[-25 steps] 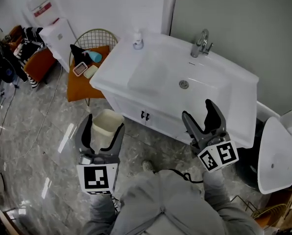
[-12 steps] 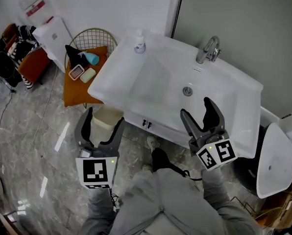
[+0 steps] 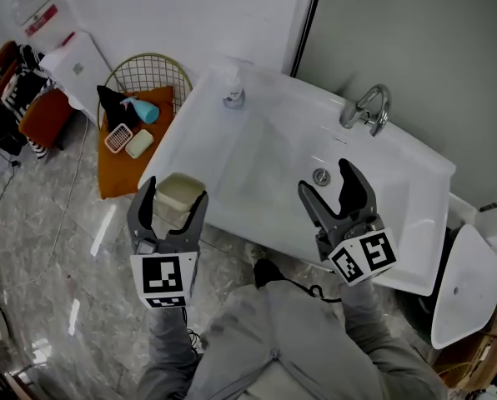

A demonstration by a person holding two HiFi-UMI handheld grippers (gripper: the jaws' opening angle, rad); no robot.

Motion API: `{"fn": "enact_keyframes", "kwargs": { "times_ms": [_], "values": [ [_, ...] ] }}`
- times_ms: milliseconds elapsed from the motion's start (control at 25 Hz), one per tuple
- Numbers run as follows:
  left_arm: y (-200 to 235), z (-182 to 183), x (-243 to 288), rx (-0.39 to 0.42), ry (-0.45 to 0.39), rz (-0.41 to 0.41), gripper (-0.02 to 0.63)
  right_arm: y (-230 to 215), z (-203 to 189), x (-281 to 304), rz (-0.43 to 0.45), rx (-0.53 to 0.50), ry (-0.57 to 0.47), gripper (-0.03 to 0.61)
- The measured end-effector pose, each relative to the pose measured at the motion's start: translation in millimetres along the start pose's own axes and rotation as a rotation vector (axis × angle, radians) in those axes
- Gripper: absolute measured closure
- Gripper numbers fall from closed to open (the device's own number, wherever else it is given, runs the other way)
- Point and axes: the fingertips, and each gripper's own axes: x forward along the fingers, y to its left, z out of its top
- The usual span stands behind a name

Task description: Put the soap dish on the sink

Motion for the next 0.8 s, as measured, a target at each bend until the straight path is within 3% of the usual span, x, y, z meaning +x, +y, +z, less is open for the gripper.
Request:
{"fn": "enact_keyframes", "kwargs": {
  "times_ms": [440,800],
  "values": [
    [13.0,-39.5,121.1,-0.016,0.110,-0.051,0.189,-41.9,-23.9,58.4,-0.008,0.024,0.069,0.201],
    [16.1,-73.4,184.2,-0.034,0.170,-0.059,0.189,-62.9,-43.3,83.7,-0.025,0.038,0.118,0.201]
  ]
}}
